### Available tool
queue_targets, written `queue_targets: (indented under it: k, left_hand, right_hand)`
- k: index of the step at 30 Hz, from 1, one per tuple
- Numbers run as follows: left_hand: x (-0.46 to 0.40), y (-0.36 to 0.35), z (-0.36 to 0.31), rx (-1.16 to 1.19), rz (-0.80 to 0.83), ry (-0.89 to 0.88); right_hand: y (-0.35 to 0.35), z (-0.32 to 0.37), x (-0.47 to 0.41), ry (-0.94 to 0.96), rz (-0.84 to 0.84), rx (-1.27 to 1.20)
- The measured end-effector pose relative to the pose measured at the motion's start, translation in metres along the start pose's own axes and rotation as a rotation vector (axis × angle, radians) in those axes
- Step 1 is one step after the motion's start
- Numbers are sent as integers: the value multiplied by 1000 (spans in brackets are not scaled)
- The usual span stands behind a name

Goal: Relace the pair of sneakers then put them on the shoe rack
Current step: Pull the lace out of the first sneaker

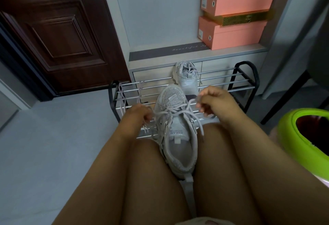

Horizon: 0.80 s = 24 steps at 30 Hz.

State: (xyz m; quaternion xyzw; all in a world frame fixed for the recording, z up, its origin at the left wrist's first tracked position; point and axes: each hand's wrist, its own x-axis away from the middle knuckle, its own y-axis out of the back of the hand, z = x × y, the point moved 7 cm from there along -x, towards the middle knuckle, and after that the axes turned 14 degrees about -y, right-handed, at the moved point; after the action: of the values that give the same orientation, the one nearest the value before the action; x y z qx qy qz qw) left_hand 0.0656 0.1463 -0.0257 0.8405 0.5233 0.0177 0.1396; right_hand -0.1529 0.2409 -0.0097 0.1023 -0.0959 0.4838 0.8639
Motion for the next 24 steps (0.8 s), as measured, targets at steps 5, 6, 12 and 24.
queue_targets:
  k: [5,6,12,24]
  left_hand:
    - [0,-13,-10,-152,1,-79]
    - [0,-14,-11,-181,-13,-90]
    - [5,-23,-12,-332,-35,-118]
    - [13,-21,-12,-187,-177,22]
  right_hand:
    - [-13,3,5,77,-42,244]
    - [-15,3,6,93,-46,276]
    - [-25,0,5,183,-97,345]
    - [22,17,12,257,-290,-147]
